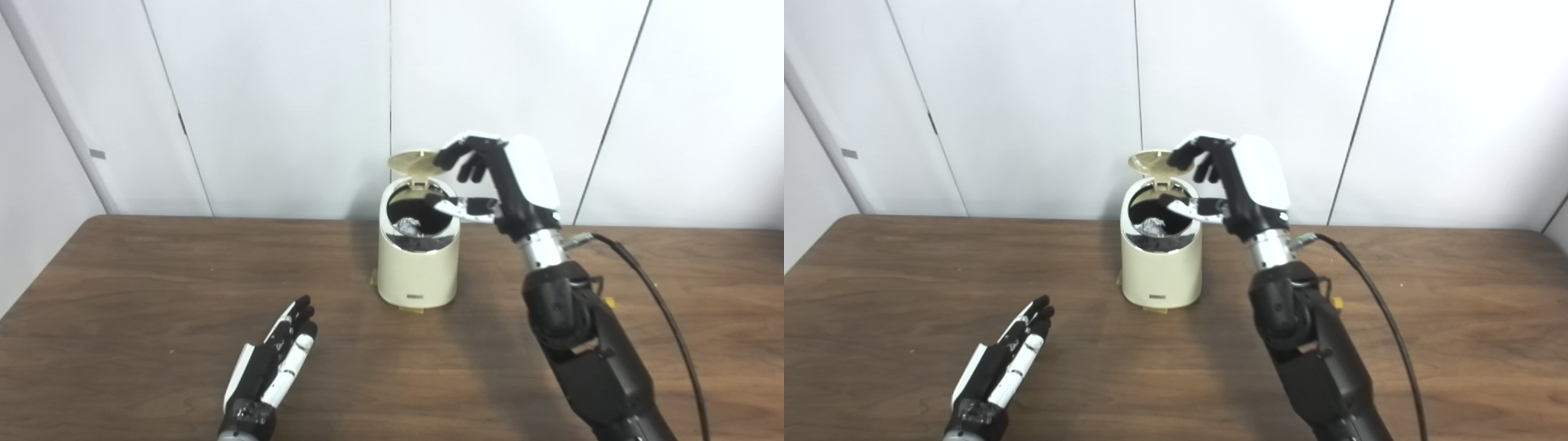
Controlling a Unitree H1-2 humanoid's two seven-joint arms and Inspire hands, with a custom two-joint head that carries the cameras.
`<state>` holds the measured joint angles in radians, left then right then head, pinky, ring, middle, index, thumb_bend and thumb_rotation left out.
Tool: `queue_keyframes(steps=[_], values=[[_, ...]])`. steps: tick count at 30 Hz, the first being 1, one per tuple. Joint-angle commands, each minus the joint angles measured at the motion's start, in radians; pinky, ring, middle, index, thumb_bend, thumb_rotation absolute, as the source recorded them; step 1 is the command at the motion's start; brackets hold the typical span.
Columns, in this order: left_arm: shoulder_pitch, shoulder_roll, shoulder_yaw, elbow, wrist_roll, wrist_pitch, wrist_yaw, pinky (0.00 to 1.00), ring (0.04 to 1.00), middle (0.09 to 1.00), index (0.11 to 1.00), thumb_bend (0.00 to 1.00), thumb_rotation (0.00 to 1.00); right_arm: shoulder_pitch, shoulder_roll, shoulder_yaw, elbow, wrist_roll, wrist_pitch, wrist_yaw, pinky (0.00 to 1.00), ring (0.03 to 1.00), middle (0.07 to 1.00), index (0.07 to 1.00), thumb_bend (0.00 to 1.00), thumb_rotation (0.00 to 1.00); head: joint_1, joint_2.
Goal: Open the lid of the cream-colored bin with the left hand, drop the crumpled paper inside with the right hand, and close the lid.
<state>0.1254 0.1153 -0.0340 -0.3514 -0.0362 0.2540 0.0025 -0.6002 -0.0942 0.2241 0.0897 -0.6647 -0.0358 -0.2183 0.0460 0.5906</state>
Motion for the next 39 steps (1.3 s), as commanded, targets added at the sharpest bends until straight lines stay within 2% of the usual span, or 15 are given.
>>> queue_keyframes(steps=[1, 5, 13, 15, 18, 19, 20, 21, 22, 25, 27, 28, 32, 39], values=[[0.013, -0.028, 0.008, 0.0, -0.007, -0.016, 0.002, 1.0, 0.972, 0.951, 0.993, 0.51, 0.71, -0.015, -0.016, -0.027, -0.051, 0.014, -0.005, -0.001, 0.33, 0.393, 0.508, 0.479, 0.5, 0.0, 0.0, 0.0], [0.007, -0.029, 0.025, 0.006, -0.026, -0.032, 0.004, 1.0, 0.967, 0.938, 0.978, 0.52, 0.68, 0.038, -0.03, -0.077, -0.085, 0.046, -0.015, -0.013, 0.43, 0.411, 0.516, 0.481, 0.5, 0.0, -0.004, -0.001], [-0.031, -0.007, 0.058, -0.002, -0.034, -0.032, 0.004, 0.99, 0.955, 0.926, 0.968, 0.5, 0.69, 0.168, -0.011, -0.193, -0.172, 0.199, 0.088, 0.036, 0.39, 0.438, 0.501, 0.483, 0.5, 0.0, -0.012, -0.006], [-0.046, 0.0, 0.063, -0.002, -0.033, -0.036, 0.0, 0.98, 0.95, 0.922, 0.966, 0.5, 0.68, 0.208, 0.008, -0.235, -0.185, 0.259, 0.125, 0.034, 0.36, 0.441, 0.499, 0.5, 0.5, 0.0, -0.012, -0.008], [-0.07, 0.009, 0.073, -0.004, -0.036, -0.031, -0.005, 0.97, 0.938, 0.912, 0.957, 0.5, 0.67, 0.257, 0.04, -0.285, -0.219, 0.347, 0.208, 0.058, 0.44, 0.437, 0.496, 0.514, 0.52, 0.0, -0.015, -0.008], [-0.076, 0.011, 0.075, -0.004, -0.036, -0.028, -0.007, 0.97, 0.935, 0.911, 0.956, 0.5, 0.66, 0.268, 0.046, -0.294, -0.231, 0.37, 0.232, 0.068, 0.47, 0.512, 0.491, 0.509, 0.52, 0.0, -0.015, -0.008], [-0.093, 0.015, 0.077, -0.003, -0.037, -0.021, -0.01, 0.97, 0.935, 0.91, 0.955, 0.5, 0.66, 0.292, 0.047, -0.307, -0.25, 0.433, 0.268, 0.108, 0.48, 0.537, 0.489, 0.507, 0.52, 0.0, -0.02, -0.01], [-0.109, 0.02, 0.079, 0.002, -0.038, -0.016, -0.014, 0.97, 0.939, 0.916, 0.957, 0.5, 0.67, 0.313, 0.046, -0.318, -0.263, 0.493, 0.297, 0.146, 0.55, 0.623, 0.628, 0.641, 0.56, 0.17, -0.022, -0.011], [-0.12, 0.023, 0.081, 0.006, -0.038, -0.013, -0.017, 0.97, 0.942, 0.92, 0.958, 0.5, 0.67, 0.326, 0.044, -0.324, -0.272, 0.535, 0.316, 0.17, 0.61, 0.696, 0.721, 0.735, 0.59, 0.31, -0.023, -0.011], [-0.164, 0.034, 0.081, 0.021, -0.032, -0.009, -0.031, 0.98, 0.952, 0.927, 0.955, 0.5, 0.68, 0.374, 0.038, -0.338, -0.292, 0.641, 0.356, 0.231, 0.72, 0.83, 0.869, 0.88, 0.62, 0.56, -0.025, -0.012], [-0.198, 0.037, 0.079, 0.028, -0.03, 0.001, -0.033, 0.97, 0.948, 0.919, 0.937, 0.52, 0.67, 0.404, 0.055, -0.364, -0.3, 0.718, 0.367, 0.245, 0.83, 0.919, 0.947, 0.93, 0.65, 0.68, -0.023, -0.015], [-0.216, 0.039, 0.074, 0.025, -0.025, 0.009, -0.035, 0.96, 0.948, 0.918, 0.936, 0.52, 0.66, 0.419, 0.057, -0.372, -0.297, 0.745, 0.359, 0.25, 0.84, 0.923, 0.951, 0.933, 0.66, 0.69, -0.023, -0.015], [-0.292, 0.047, 0.055, 0.024, -0.007, 0.035, -0.049, 0.96, 0.942, 0.921, 0.931, 0.51, 0.67, 0.458, 0.066, -0.391, -0.3, 0.823, 0.363, 0.257, 0.95, 0.979, 0.991, 0.965, 0.61, 0.84, -0.019, -0.018], [-0.449, 0.071, 0.024, 0.088, 0.012, 0.04, -0.096, 0.91, 0.91, 0.901, 0.9, 0.5, 0.67, 0.505, 0.078, -0.369, -0.323, 0.856, 0.352, 0.254, 0.93, 0.974, 0.971, 0.949, 0.6, 0.85, -0.014, -0.029]])
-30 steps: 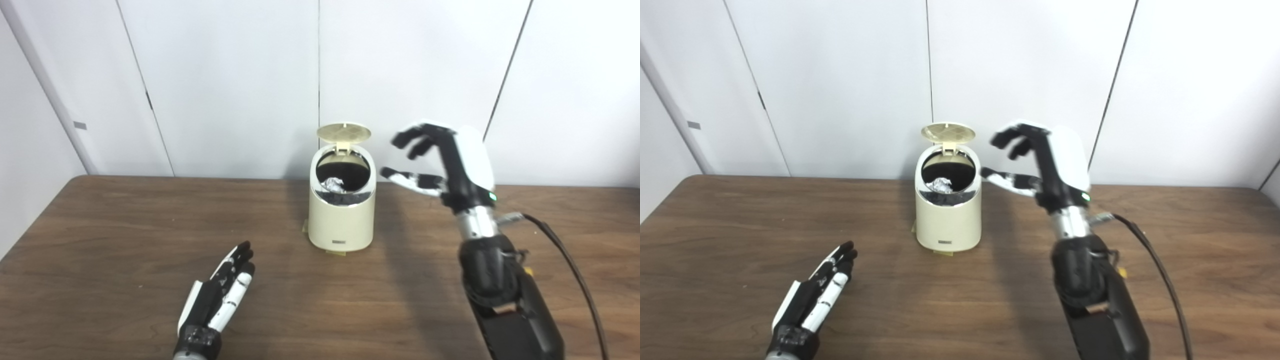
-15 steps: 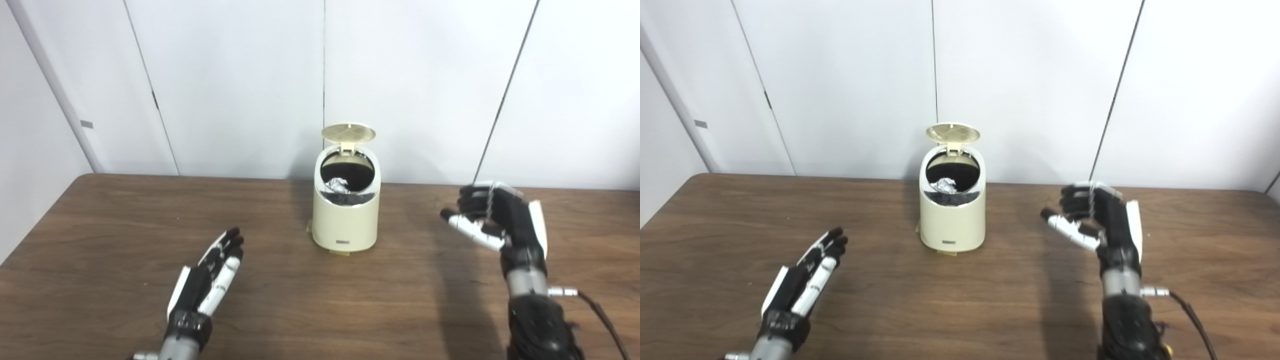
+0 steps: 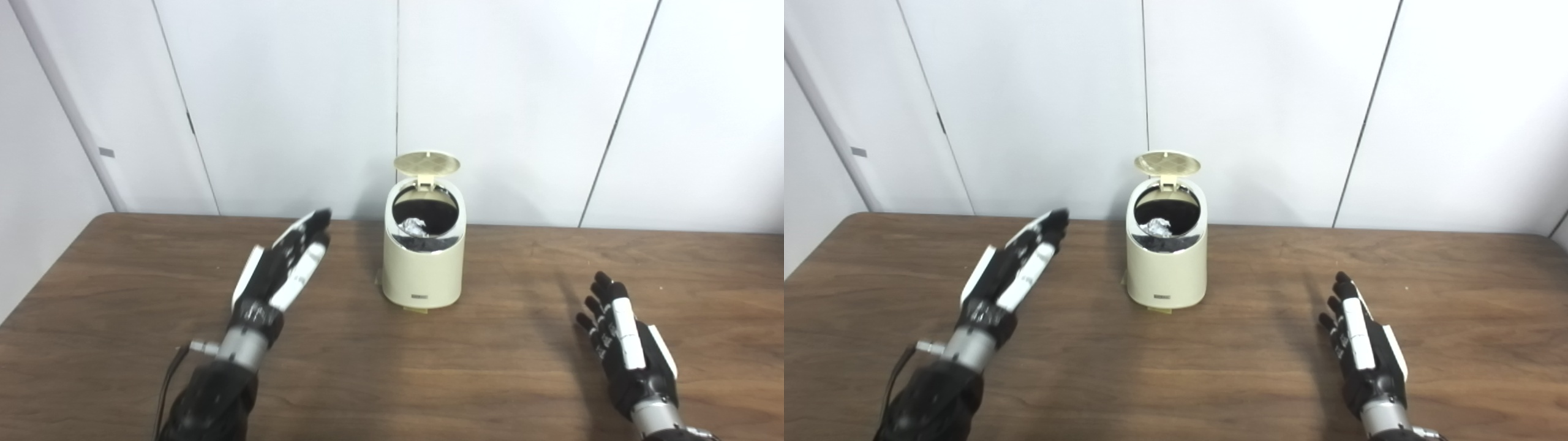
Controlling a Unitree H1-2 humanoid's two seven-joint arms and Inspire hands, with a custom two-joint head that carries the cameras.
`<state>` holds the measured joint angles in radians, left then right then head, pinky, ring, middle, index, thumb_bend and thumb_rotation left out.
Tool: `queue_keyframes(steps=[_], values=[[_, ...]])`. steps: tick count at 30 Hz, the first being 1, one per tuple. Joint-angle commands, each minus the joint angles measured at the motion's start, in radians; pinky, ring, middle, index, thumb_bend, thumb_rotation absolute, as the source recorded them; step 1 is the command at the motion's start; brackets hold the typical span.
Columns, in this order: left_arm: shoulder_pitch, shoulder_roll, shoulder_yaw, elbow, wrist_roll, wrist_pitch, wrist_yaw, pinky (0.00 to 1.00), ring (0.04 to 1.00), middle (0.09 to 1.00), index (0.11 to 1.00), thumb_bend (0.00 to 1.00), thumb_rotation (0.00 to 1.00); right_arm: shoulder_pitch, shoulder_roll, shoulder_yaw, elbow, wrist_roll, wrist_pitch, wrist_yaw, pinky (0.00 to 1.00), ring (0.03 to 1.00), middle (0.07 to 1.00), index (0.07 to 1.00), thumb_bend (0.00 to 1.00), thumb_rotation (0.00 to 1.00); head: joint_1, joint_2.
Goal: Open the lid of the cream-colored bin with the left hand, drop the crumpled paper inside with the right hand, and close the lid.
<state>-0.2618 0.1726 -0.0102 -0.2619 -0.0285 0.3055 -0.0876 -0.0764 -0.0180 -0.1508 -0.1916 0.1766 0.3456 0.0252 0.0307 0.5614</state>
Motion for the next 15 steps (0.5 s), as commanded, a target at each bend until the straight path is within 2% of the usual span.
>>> queue_keyframes(steps=[1, 7, 15], values=[[-0.086, 0.016, -0.001, 0.014, 0.005, -0.011, -0.013, 0.91, 0.904, 0.895, 0.895, 0.5, 0.66, -0.013, 0.003, 0.011, -0.042, 0.014, -0.033, 0.011, 0.92, 0.969, 0.967, 0.948, 0.6, 0.85, 0.0, -0.002], [-0.236, 0.039, -0.039, 0.107, 0.043, -0.014, -0.053, 0.89, 0.889, 0.895, 0.905, 0.53, 0.69, 0.015, 0.011, 0.034, -0.059, 0.016, -0.045, 0.01, 0.89, 0.921, 0.925, 0.935, 0.63, 0.84, -0.001, -0.012], [-0.381, 0.046, -0.066, 0.212, 0.074, -0.024, -0.08, 0.89, 0.895, 0.907, 0.923, 0.5, 0.63, 0.025, 0.022, 0.049, -0.058, 0.025, -0.07, 0.011, 0.92, 0.91, 0.913, 0.931, 0.59, 0.87, -0.014, -0.022]])
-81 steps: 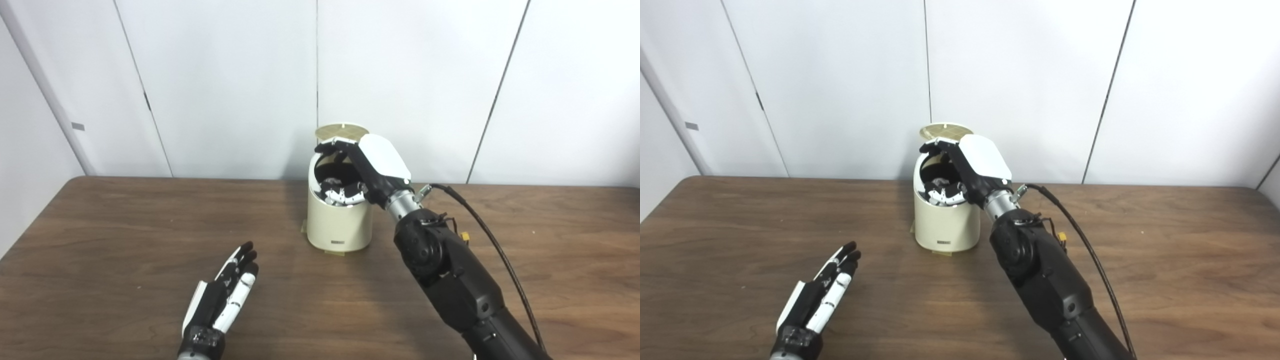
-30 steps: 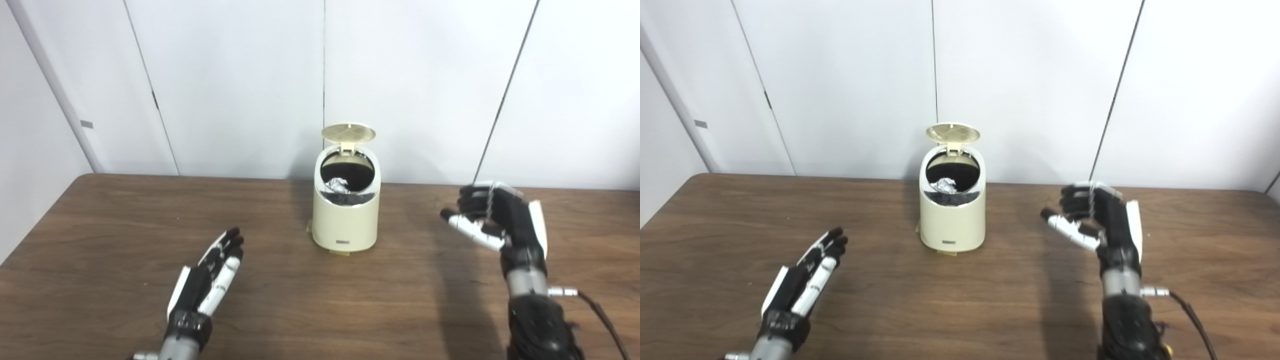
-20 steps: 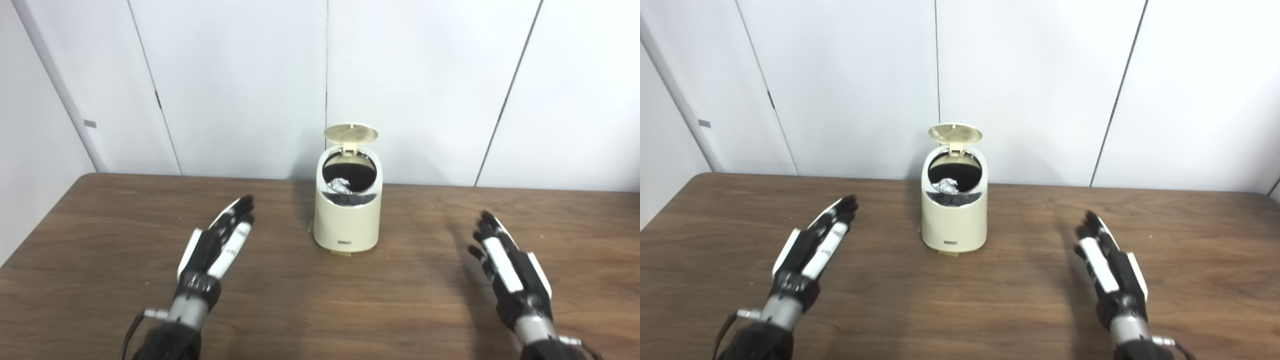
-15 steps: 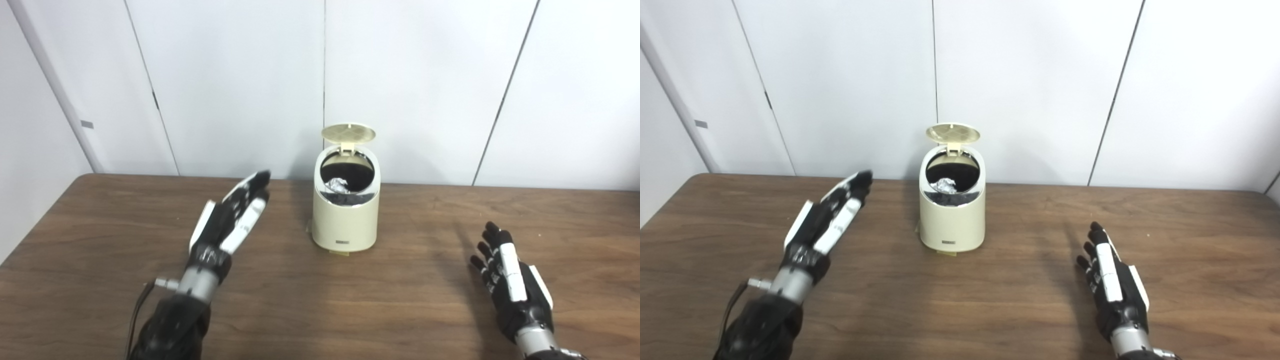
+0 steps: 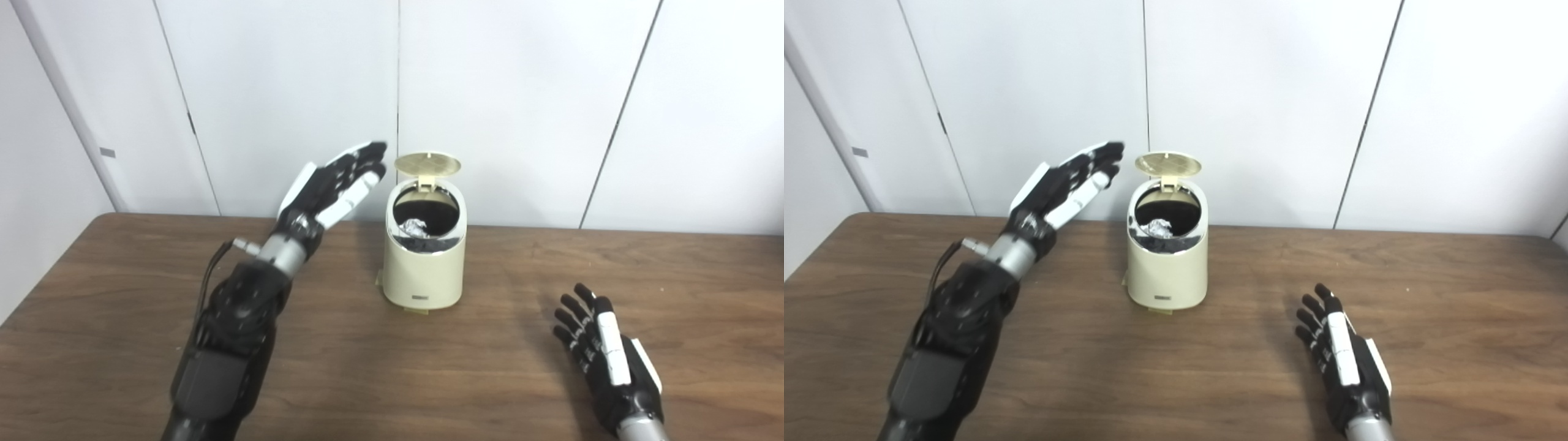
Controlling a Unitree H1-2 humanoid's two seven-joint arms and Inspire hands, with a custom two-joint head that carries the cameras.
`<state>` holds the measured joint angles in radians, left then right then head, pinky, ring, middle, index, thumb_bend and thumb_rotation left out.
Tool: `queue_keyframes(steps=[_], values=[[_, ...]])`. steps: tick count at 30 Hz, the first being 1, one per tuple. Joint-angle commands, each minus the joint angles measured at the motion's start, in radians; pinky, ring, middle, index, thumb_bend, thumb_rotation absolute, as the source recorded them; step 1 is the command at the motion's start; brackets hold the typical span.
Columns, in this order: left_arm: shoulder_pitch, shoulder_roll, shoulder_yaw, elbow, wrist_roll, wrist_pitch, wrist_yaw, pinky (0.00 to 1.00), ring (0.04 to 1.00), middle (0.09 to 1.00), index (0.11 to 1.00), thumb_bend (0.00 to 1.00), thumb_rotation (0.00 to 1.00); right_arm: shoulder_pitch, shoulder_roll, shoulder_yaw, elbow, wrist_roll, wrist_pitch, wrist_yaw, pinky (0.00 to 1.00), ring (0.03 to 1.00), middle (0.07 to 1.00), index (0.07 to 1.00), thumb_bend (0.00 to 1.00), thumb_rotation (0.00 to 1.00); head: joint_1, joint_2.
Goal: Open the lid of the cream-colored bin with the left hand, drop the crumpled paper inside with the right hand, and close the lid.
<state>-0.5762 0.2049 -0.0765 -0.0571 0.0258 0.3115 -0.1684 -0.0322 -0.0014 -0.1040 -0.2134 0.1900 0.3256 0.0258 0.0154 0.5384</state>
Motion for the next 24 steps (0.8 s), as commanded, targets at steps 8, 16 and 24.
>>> queue_keyframes(steps=[8, 16, 24], values=[[-0.165, 0.017, -0.05, 0.121, 0.169, -0.114, 0.05, 0.86, 0.918, 0.923, 0.941, 0.53, 0.71, -0.005, 0.005, 0.026, -0.048, 0.004, -0.058, 0.008, 0.88, 0.909, 0.904, 0.913, 0.58, 0.88, -0.014, -0.002], [-0.227, 0.027, -0.136, 0.197, 0.332, -0.174, 0.054, 0.84, 0.911, 0.908, 0.925, 0.53, 0.6, -0.007, 0.002, 0.032, -0.041, 0.001, -0.068, 0.008, 0.87, 0.901, 0.889, 0.917, 0.58, 0.9, -0.022, 0.002], [-0.255, 0.068, -0.225, 0.229, 0.466, -0.185, 0.007, 0.88, 0.922, 0.897, 0.919, 0.56, 0.61, -0.014, 0.011, 0.043, -0.046, -0.032, -0.055, -0.014, 0.86, 0.886, 0.865, 0.905, 0.63, 0.89, -0.026, 0.008]])
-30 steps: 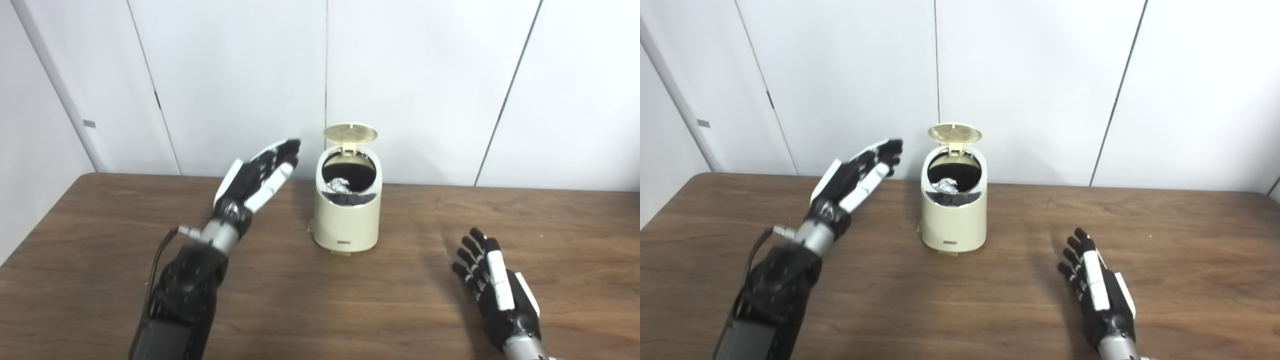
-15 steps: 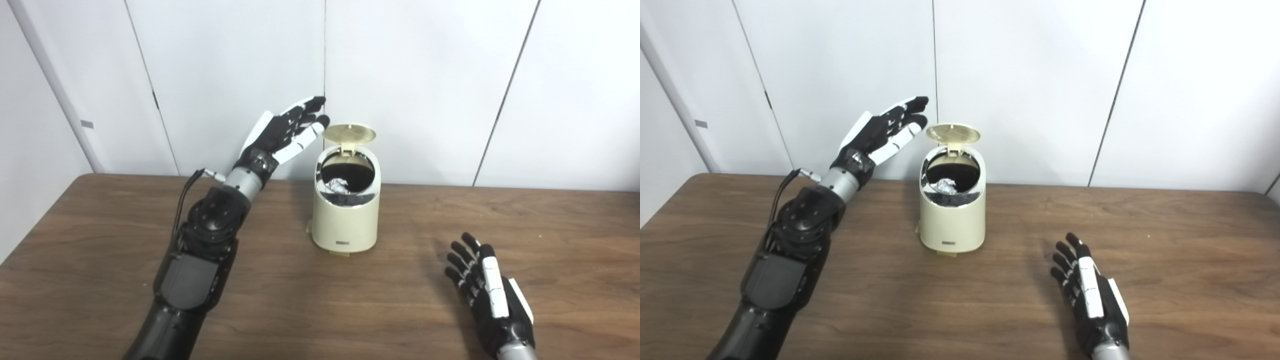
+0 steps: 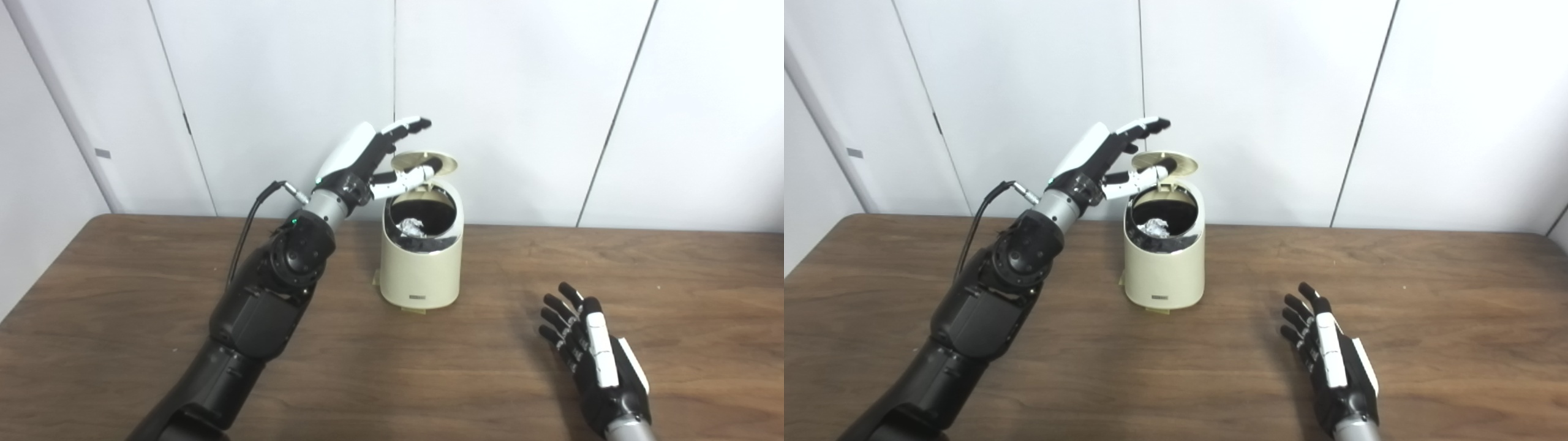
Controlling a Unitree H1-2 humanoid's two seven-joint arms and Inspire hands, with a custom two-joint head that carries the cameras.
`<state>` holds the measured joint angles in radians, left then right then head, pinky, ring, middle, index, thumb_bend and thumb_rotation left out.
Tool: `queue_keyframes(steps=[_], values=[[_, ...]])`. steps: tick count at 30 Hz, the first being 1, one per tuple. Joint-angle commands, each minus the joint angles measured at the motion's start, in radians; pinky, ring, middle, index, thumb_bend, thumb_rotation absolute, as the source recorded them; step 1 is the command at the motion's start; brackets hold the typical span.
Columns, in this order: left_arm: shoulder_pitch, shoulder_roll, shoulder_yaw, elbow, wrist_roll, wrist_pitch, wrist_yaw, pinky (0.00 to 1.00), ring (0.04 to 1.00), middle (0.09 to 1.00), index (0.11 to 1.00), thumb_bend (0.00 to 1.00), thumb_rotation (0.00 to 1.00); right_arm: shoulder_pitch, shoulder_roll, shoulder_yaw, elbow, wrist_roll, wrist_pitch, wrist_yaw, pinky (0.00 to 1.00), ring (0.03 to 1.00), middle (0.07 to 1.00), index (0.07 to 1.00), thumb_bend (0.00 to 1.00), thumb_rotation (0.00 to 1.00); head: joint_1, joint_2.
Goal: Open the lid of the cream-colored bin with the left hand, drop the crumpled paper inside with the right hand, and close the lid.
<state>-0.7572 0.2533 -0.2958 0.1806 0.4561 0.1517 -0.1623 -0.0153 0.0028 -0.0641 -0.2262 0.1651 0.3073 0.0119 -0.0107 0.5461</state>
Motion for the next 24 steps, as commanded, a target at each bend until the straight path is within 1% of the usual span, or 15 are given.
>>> queue_keyframes(steps=[1, 3, 6, 8, 12, 14, 18, 20, 22, 24], values=[[-0.076, 0.025, -0.017, -0.008, 0.052, -0.025, -0.007, 0.85, 0.913, 0.885, 0.914, 0.56, 0.62, -0.032, 0.008, 0.005, -0.034, -0.011, -0.036, -0.004, 0.86, 0.882, 0.856, 0.901, 0.63, 0.89, -0.001, 0.0], [-0.078, 0.033, -0.034, -0.007, 0.079, -0.025, -0.02, 0.81, 0.897, 0.859, 0.889, 0.58, 0.63, -0.033, 0.009, 0.009, -0.034, -0.018, -0.039, -0.007, 0.85, 0.882, 0.85, 0.901, 0.63, 0.9, -0.002, -0.001], [-0.077, 0.044, -0.06, -0.012, 0.123, -0.023, -0.039, 0.79, 0.879, 0.836, 0.844, 0.59, 0.65, -0.036, 0.009, 0.012, -0.033, -0.028, -0.04, -0.01, 0.86, 0.884, 0.842, 0.899, 0.62, 0.91, -0.006, 0.0], [-0.074, 0.049, -0.071, -0.015, 0.143, -0.027, -0.05, 0.79, 0.876, 0.834, 0.836, 0.6, 0.65, -0.037, 0.007, 0.012, -0.03, -0.029, -0.041, -0.009, 0.86, 0.892, 0.842, 0.903, 0.61, 0.92, -0.005, 0.002], [-0.067, 0.066, -0.095, -0.023, 0.191, -0.05, -0.056, 0.75, 0.853, 0.821, 0.819, 0.61, 0.67, -0.036, 0.006, 0.011, -0.032, -0.034, -0.039, -0.01, 0.85, 0.903, 0.845, 0.911, 0.6, 0.92, -0.006, 0.004], [-0.058, 0.068, -0.097, -0.045, 0.203, -0.041, -0.067, 0.74, 0.844, 0.81, 0.815, 0.62, 0.65, -0.038, 0.003, 0.015, -0.03, -0.044, -0.039, -0.011, 0.86, 0.91, 0.847, 0.915, 0.59, 0.92, -0.01, 0.005], [-0.039, 0.066, -0.092, -0.086, 0.22, -0.029, -0.091, 0.73, 0.828, 0.786, 0.822, 0.63, 0.59, -0.042, -0.001, 0.032, -0.026, -0.1, -0.058, -0.024, 0.84, 0.9, 0.833, 0.914, 0.58, 0.93, -0.016, 0.01], [-0.028, 0.066, -0.089, -0.11, 0.224, -0.024, -0.107, 0.73, 0.828, 0.783, 0.825, 0.63, 0.58, -0.04, -0.01, 0.053, -0.034, -0.157, -0.061, -0.035, 0.83, 0.889, 0.827, 0.911, 0.59, 0.94, -0.018, 0.012], [-0.017, 0.069, -0.088, -0.13, 0.233, -0.034, -0.116, 0.71, 0.822, 0.777, 0.827, 0.63, 0.58, -0.04, -0.018, 0.071, -0.037, -0.201, -0.07, -0.044, 0.81, 0.874, 0.819, 0.908, 0.59, 0.95, -0.021, 0.016], [-0.008, 0.078, -0.092, -0.137, 0.25, -0.064, -0.105, 0.7, 0.81, 0.77, 0.825, 0.62, 0.59, -0.039, -0.026, 0.087, -0.041, -0.24, -0.07, -0.051, 0.8, 0.864, 0.814, 0.904, 0.6, 0.97, -0.023, 0.018]])
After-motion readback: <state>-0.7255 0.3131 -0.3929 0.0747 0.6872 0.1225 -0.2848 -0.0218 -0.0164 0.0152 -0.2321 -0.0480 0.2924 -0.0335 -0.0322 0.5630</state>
